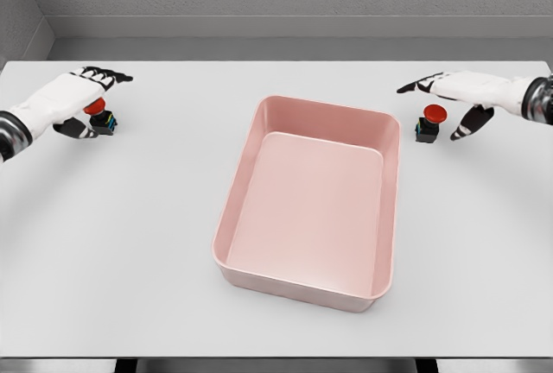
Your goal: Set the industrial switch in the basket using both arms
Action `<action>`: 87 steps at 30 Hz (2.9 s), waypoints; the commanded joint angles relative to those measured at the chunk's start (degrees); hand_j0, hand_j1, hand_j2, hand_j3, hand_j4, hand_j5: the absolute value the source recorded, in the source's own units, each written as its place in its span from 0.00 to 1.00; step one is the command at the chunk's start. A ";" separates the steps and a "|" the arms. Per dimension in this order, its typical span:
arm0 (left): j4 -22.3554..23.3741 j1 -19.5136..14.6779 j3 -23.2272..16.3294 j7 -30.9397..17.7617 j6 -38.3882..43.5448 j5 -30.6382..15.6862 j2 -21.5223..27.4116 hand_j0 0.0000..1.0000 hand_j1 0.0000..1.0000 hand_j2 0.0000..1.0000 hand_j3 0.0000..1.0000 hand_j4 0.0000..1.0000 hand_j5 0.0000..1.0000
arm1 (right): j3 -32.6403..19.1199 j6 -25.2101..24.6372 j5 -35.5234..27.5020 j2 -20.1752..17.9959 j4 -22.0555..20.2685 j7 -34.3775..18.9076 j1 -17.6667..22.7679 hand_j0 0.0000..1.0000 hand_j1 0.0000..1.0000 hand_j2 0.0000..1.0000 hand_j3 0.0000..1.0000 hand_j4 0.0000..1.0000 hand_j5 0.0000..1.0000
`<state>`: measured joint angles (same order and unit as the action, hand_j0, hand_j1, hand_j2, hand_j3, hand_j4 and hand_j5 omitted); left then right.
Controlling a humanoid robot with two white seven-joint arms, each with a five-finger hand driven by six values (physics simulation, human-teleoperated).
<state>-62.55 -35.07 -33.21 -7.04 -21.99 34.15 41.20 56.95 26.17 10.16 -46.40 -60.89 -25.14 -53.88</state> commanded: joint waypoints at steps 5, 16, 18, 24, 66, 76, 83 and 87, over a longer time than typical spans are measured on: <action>3.22 0.00 -0.10 0.10 0.19 0.66 -1.82 1.00 1.00 1.00 1.00 1.00 1.00 | 0.79 0.11 -0.05 1.31 3.58 0.09 0.00 0.99 0.99 0.99 0.99 0.99 0.99; 4.19 -0.09 -0.37 0.27 -0.16 0.66 -1.65 0.76 0.76 0.76 0.76 0.76 0.76 | 0.79 0.28 0.21 2.98 7.36 0.00 -0.18 0.97 0.97 0.97 0.97 0.97 0.97; 4.80 -0.26 -0.37 0.19 -0.07 0.75 -1.65 0.76 0.76 0.76 0.76 0.76 0.76 | 0.79 0.19 0.30 3.86 7.63 0.00 -0.26 0.95 0.95 0.95 0.95 0.95 0.95; 5.24 -0.79 -0.37 0.19 -0.34 0.66 -1.47 0.62 0.62 0.62 0.62 0.62 0.62 | 0.79 0.28 0.74 5.09 9.12 -0.09 -0.35 0.92 0.92 0.92 0.92 0.92 0.92; -25.34 0.26 -0.28 -0.16 -9.21 -3.12 3.80 0.34 0.34 0.34 0.34 0.34 0.34 | 0.79 2.57 1.27 5.79 11.14 -0.17 -0.97 0.64 0.64 0.64 0.64 0.64 0.64; -30.35 0.97 -0.02 -0.25 -9.48 -3.12 3.10 0.34 0.34 0.34 0.34 0.34 0.34 | 0.44 4.24 1.27 5.70 11.05 -0.61 -1.23 0.53 0.53 0.53 0.53 0.53 0.53; -33.16 0.88 -0.28 -0.16 -9.48 -3.12 0.55 0.34 0.34 0.34 0.34 0.34 0.34 | 0.53 5.91 1.18 5.09 9.82 -0.61 -2.46 0.50 0.50 0.50 0.50 0.50 0.50; -34.22 0.88 -0.46 -0.08 -9.48 -3.12 -1.38 0.34 0.34 0.34 0.34 0.34 0.34 | 0.70 6.70 1.18 4.30 8.33 -0.61 -3.16 0.48 0.48 0.48 0.48 0.48 0.48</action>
<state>-96.10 -34.19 -33.62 -7.16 -31.51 31.40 40.82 57.69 32.60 11.68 -41.68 -51.70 -25.76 -57.04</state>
